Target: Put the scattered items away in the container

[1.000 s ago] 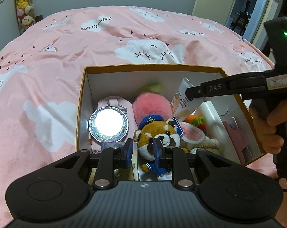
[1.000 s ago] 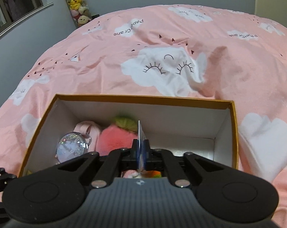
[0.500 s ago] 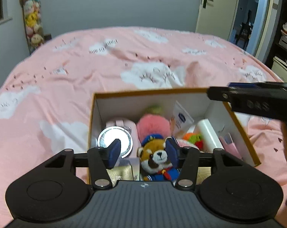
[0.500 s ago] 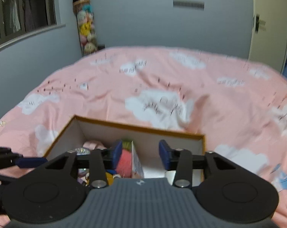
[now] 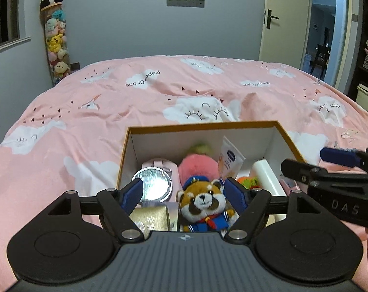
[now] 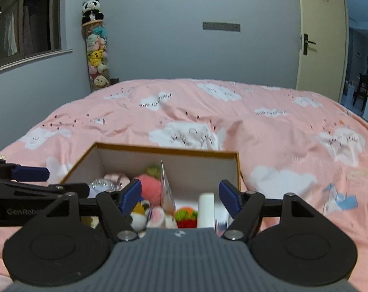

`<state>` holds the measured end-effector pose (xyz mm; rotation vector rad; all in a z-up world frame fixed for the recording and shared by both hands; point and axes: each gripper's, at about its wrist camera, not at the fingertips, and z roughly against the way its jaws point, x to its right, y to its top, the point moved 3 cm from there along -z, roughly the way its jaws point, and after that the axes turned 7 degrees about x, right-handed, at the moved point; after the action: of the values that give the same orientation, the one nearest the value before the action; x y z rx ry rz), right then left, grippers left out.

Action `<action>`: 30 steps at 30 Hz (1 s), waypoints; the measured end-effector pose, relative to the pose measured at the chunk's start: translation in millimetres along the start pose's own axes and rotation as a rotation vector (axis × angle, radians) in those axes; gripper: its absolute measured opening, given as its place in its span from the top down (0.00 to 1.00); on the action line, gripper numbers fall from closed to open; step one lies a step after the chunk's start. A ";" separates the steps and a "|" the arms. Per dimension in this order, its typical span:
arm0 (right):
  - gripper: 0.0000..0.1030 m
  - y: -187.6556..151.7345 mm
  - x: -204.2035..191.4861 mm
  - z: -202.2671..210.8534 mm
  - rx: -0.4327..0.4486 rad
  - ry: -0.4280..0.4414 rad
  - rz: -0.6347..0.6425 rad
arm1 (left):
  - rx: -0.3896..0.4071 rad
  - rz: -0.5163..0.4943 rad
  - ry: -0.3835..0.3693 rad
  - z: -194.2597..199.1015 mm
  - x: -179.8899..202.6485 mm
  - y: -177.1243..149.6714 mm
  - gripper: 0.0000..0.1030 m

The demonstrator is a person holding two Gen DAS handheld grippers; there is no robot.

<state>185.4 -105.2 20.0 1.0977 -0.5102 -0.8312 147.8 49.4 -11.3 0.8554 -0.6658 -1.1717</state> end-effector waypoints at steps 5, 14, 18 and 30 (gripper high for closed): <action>0.25 -22.7 -0.9 -2.6 -0.024 -0.006 -0.007 | -0.025 0.022 0.020 -6.0 -2.5 -19.0 0.15; 0.20 -47.5 -2.7 -8.6 -0.037 0.003 -0.026 | -0.041 0.015 0.053 -15.2 0.1 -36.9 0.14; 0.19 -53.6 -4.3 -11.8 -0.037 0.003 -0.015 | -0.047 0.013 0.069 -19.8 0.7 -42.7 0.14; 0.15 -68.0 -1.4 -22.0 -0.049 0.009 -0.034 | -0.016 -0.018 0.142 -27.2 5.4 -53.1 0.13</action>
<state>178.0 -105.9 -51.2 1.0675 -0.4624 -0.8638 144.8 42.0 -70.7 0.9229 -0.5334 -1.1194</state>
